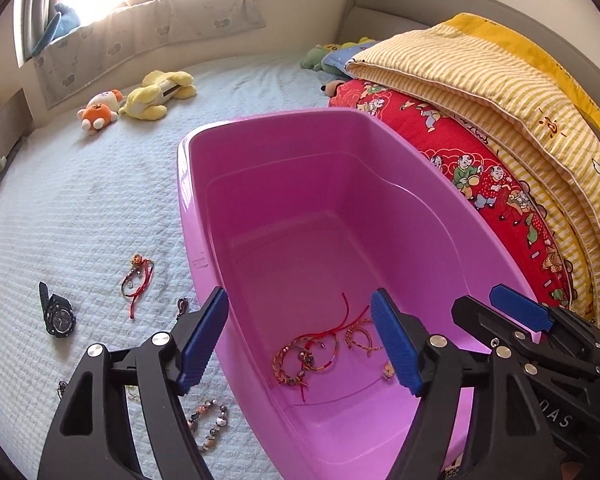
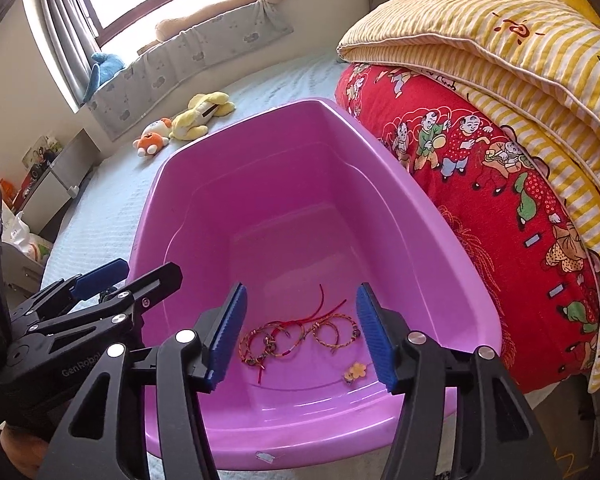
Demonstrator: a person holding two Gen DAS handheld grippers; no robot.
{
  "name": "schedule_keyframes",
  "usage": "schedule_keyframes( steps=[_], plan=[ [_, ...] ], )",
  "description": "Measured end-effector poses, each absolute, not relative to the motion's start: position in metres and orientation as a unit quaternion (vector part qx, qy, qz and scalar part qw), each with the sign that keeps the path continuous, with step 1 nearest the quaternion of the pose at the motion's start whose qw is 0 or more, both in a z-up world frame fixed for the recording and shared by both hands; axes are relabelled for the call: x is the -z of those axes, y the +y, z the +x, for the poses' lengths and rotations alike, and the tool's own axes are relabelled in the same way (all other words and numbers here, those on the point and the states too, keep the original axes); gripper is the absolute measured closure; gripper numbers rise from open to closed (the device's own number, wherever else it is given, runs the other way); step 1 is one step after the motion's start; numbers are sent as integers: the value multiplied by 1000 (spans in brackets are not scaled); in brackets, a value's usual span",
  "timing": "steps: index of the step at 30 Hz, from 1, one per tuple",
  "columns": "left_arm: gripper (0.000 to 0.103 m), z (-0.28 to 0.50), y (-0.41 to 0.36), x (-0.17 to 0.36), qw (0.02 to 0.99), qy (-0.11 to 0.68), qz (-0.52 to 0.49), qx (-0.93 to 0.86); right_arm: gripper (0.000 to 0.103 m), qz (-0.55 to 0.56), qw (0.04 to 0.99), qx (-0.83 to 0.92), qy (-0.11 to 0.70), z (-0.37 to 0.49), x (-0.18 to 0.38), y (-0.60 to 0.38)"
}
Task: Organize jewelry
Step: 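Withdraw both open tools from the tub back toward the remaining jewelry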
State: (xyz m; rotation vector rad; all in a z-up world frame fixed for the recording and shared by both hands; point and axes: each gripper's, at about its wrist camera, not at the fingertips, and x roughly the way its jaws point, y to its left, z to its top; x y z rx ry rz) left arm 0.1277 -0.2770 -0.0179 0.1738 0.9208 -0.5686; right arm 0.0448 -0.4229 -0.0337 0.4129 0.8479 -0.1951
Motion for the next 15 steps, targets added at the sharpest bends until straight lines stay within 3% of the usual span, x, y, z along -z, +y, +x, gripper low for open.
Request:
schedule_keyframes(
  steps=[15],
  plan=[
    [28, 127, -267, 12, 858, 435, 70, 264, 45, 200, 887, 84, 408, 43, 28, -418]
  ],
)
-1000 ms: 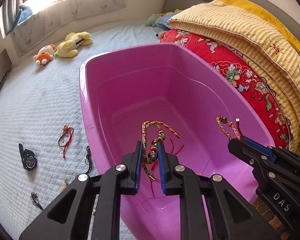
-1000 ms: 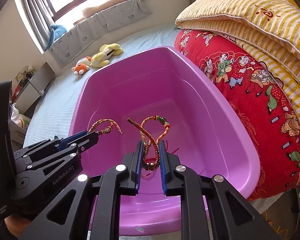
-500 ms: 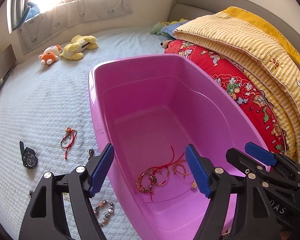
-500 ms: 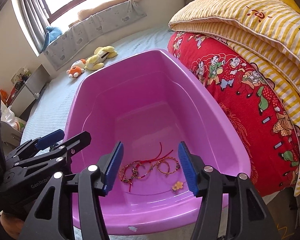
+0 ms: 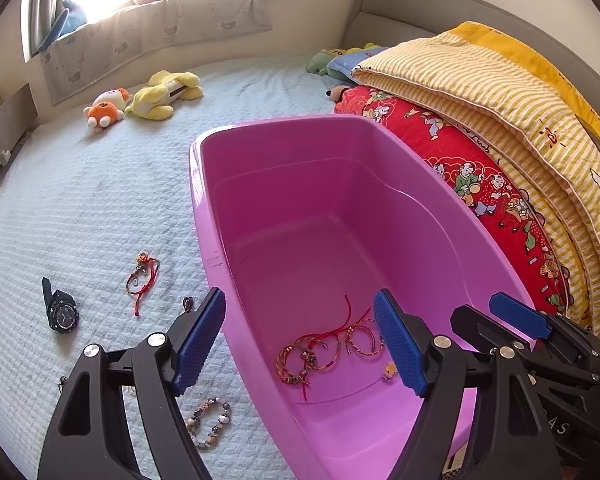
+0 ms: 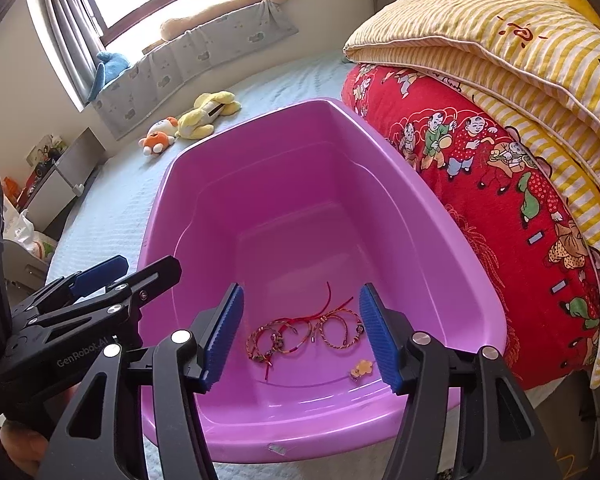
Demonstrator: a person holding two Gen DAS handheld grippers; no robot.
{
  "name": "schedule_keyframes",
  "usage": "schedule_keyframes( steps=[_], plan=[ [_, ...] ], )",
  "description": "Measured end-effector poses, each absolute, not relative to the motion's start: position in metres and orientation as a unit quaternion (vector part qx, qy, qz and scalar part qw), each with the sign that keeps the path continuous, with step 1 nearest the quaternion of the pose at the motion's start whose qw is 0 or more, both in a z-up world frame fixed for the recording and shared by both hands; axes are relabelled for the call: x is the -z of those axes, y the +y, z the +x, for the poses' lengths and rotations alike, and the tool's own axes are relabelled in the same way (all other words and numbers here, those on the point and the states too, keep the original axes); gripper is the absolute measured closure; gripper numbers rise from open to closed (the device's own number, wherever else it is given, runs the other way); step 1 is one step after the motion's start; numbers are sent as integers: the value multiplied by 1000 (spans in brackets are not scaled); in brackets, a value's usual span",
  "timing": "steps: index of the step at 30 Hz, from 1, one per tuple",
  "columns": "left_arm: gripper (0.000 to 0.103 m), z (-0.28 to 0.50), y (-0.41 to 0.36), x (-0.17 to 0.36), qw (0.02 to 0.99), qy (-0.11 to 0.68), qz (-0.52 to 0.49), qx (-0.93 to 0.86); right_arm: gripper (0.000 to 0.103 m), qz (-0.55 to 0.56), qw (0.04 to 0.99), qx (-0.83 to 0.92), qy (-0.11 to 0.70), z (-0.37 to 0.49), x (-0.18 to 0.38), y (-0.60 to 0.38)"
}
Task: Organize jewelry
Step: 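Withdraw both open tools from the tub back toward the remaining jewelry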
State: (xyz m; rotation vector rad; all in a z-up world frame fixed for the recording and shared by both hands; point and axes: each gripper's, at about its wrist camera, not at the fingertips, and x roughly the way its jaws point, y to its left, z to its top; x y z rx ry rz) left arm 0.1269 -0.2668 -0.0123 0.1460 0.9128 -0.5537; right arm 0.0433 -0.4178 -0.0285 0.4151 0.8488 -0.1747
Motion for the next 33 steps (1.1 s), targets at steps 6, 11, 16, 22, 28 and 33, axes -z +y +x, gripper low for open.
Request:
schedule_keyframes(
  steps=[6, 11, 16, 22, 28, 33],
  plan=[
    [24, 125, -259, 9, 861, 432, 67, 261, 45, 201, 886, 79, 410, 41, 29, -413],
    [18, 121, -249, 5, 867, 423, 66, 256, 44, 204, 885, 77, 412, 37, 29, -410],
    [16, 117, -239, 0, 869, 418, 62, 257, 43, 195, 887, 74, 412, 36, 25, -401],
    [16, 114, -228, -4, 871, 413, 56, 259, 43, 188, 890, 73, 409, 34, 20, -389],
    [16, 113, -210, -5, 875, 411, 44, 253, 42, 179, 891, 69, 411, 31, 17, -375],
    [16, 114, -189, -2, 877, 414, 34, 243, 41, 172, 892, 63, 412, 29, 15, -362]
  ],
)
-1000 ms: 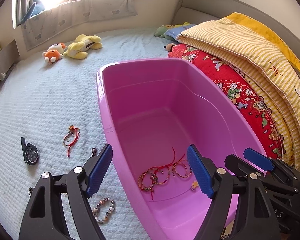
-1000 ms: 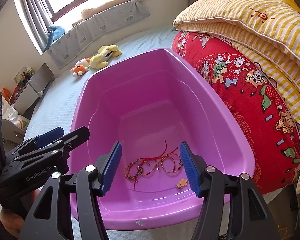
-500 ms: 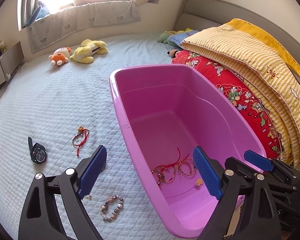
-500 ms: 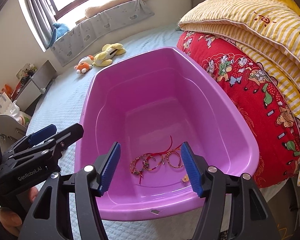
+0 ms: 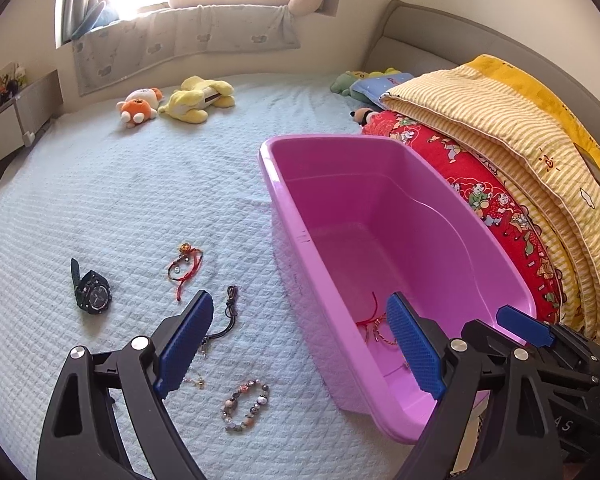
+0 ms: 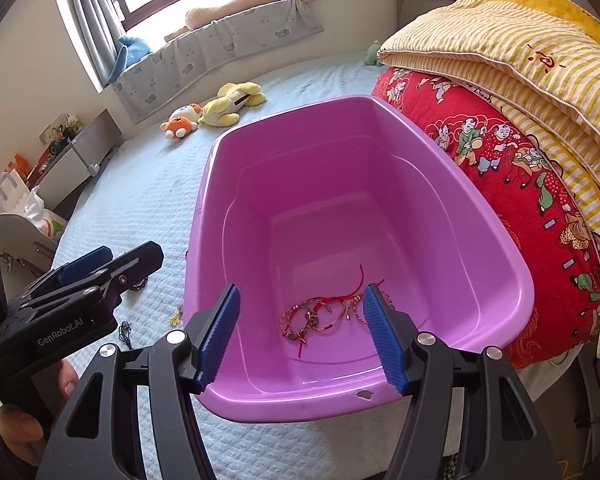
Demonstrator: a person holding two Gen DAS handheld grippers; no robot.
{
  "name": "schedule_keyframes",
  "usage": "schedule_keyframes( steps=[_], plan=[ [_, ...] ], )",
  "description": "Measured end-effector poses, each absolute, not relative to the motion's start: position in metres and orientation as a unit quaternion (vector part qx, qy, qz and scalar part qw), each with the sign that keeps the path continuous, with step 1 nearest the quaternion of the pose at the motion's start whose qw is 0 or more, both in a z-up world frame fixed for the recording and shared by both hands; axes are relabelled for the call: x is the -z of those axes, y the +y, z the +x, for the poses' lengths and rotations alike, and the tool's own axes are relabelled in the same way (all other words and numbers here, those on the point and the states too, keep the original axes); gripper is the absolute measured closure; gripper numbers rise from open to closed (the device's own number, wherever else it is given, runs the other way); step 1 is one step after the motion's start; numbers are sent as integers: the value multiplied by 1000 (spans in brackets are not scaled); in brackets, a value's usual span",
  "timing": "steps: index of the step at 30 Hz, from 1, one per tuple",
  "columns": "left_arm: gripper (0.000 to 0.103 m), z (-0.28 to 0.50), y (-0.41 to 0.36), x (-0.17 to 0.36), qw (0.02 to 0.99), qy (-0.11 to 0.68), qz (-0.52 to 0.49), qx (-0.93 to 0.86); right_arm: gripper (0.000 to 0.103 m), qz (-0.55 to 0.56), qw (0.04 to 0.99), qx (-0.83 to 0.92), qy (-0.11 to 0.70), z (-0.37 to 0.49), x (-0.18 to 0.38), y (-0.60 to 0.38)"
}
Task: Organize jewelry
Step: 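Withdraw both open tools from the tub back toward the remaining jewelry, then move the left tool to the black cord charm while the right tool approaches the beaded bracelet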
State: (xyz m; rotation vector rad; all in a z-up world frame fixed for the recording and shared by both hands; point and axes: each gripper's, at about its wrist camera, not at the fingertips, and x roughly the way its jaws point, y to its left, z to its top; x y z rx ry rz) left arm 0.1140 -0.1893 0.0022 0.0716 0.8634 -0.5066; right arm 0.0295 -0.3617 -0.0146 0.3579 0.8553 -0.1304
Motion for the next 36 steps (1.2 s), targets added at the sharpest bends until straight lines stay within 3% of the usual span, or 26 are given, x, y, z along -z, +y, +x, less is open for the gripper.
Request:
schedule_keyframes(
  steps=[25, 36],
  plan=[
    [14, 106, -40, 20, 890, 430, -21, 150, 40, 117, 897, -31, 424, 22, 24, -253],
    [8, 77, 26, 43, 907, 412, 16, 88, 32, 87, 907, -87, 402, 3, 33, -204]
  ],
)
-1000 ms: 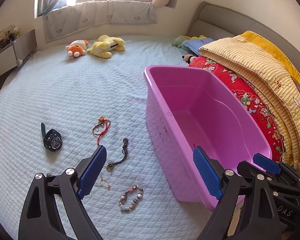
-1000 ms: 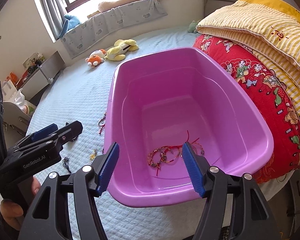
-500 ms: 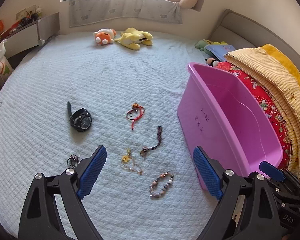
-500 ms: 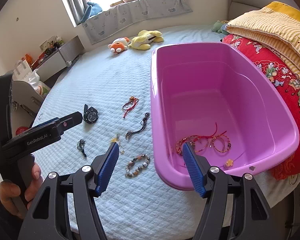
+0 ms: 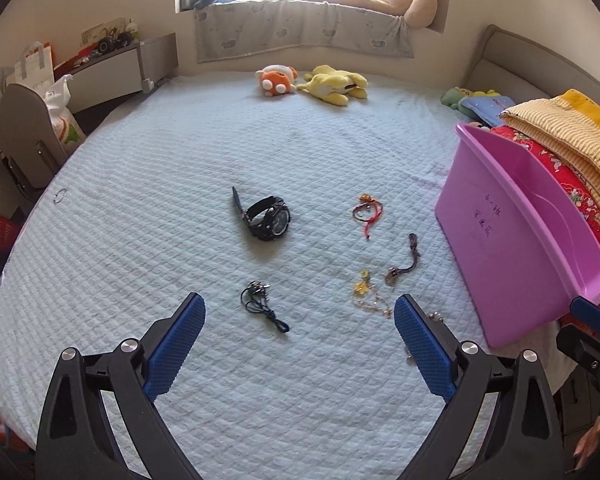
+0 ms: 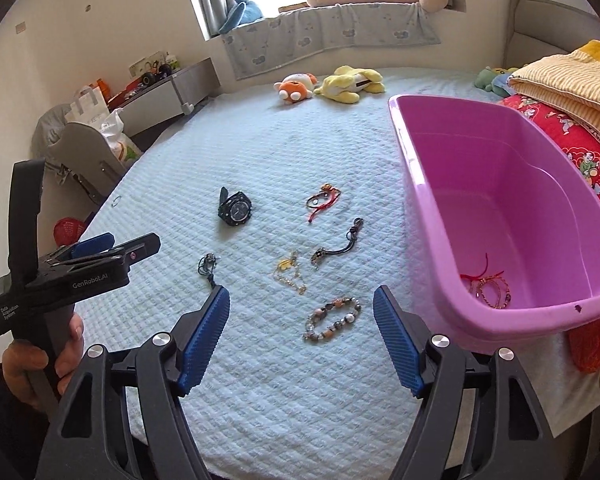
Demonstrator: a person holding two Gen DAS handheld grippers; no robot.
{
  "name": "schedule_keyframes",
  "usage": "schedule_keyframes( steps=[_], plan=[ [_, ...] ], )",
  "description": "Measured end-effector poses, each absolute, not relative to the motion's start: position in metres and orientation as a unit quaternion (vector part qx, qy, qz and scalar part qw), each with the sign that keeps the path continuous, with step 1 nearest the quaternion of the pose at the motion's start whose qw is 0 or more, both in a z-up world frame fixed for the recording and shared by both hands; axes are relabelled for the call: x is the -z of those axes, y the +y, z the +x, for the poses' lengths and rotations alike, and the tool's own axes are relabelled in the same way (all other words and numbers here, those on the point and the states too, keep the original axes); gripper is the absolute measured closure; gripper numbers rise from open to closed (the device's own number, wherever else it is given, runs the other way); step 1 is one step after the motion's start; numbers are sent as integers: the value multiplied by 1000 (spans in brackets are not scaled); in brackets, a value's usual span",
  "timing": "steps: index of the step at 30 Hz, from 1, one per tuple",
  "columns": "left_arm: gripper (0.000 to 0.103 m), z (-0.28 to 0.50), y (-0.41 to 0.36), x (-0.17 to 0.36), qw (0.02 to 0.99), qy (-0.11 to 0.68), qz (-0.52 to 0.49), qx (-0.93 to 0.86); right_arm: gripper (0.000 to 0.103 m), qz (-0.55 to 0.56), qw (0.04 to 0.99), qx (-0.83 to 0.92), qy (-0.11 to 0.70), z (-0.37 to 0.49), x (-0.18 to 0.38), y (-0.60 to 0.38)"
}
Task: Organize jewelry
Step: 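Move the left tool to the black cord charm while the right tool approaches the beaded bracelet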
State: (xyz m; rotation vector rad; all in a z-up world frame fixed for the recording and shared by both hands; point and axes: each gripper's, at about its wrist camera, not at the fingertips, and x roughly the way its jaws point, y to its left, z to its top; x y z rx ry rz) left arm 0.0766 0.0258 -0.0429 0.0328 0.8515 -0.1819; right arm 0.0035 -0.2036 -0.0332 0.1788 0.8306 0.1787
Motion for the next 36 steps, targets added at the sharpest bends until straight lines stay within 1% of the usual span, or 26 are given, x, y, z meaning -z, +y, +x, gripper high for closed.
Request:
schedule_keyframes(
  steps=[4, 12, 24, 36],
  plan=[
    [8, 66, 42, 61, 908, 413, 21, 74, 31, 86, 906, -101, 401, -3, 48, -191],
    [8, 61, 66, 103, 898, 437, -7, 54, 30, 102, 888, -107, 435, -4, 102, -177],
    [8, 83, 62, 153, 903, 426, 1, 52, 30, 120, 883, -56, 451, 22, 177, -180],
    [8, 114, 50, 187, 898, 438, 7, 42, 30, 115, 884, -6, 453, 55, 208, -187]
  ],
)
